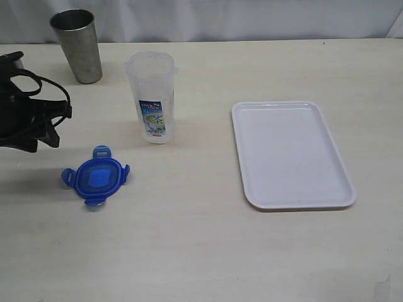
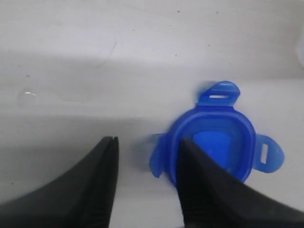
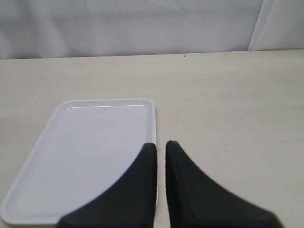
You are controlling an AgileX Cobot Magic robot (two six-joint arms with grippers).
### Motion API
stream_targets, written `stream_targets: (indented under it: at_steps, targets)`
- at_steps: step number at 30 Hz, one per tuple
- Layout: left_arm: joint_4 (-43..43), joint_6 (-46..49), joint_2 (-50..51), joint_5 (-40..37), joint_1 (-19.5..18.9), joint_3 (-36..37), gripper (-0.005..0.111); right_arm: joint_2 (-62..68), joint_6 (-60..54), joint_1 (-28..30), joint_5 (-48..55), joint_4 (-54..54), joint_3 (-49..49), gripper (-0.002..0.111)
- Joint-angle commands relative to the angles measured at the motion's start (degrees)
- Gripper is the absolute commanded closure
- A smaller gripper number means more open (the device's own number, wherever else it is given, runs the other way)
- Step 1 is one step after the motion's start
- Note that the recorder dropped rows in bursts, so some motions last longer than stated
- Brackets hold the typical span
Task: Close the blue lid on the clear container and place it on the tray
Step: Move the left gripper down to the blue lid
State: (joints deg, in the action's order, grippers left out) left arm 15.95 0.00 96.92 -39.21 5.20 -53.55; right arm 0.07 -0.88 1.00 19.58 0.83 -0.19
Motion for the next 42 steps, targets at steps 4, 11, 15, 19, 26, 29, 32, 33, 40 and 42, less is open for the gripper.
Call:
stream_targets:
  at_steps: [4,11,15,19,26,29,32,33,40,42]
  targets:
    - [1.7,4.2,5.2,-0.1,4.3,0.2,0.07,-0.1,0.0,0.3,0.1,0.2,0.2,0.101]
    - [1.7,4.2,8.4,-0.7,4.3,0.2,0.07,-0.1,0.0,0.3,0.1,0.2,0.2,0.101]
    - [1.8,4.2,8.4,-2.0,4.3,0.2,0.07,-0.1,0.0,0.3,0.1,0.2,0.2,0.101]
    - [1.8,4.2,8.4,-2.0,4.3,0.2,0.07,-0.1,0.0,0.3,0.1,0.2,0.2,0.101]
    - [1.7,4.2,10.3,-1.5,4.3,0.2,0.07,-0.1,0.0,0.3,0.1,0.2,0.2,0.101]
    - [1.8,4.2,11.3,-0.2,4.3,0.2,0.07,-0.1,0.0,0.3,0.1,0.2,0.2,0.101]
    - [1.8,4.2,11.4,0.1,4.3,0.2,0.07,-0.1,0.0,0.3,0.1,0.2,0.2,0.101]
    - [2.1,4.2,11.4,0.0,4.3,0.2,0.07,-0.1,0.0,0.3,0.1,0.2,0.2,0.101]
    - [2.1,4.2,11.4,0.4,4.3,0.2,0.071,-0.1,0.0,0.3,0.1,0.2,0.2,0.101]
    - [2.1,4.2,11.4,0.4,4.3,0.2,0.071,-0.1,0.0,0.3,0.1,0.2,0.2,0.101]
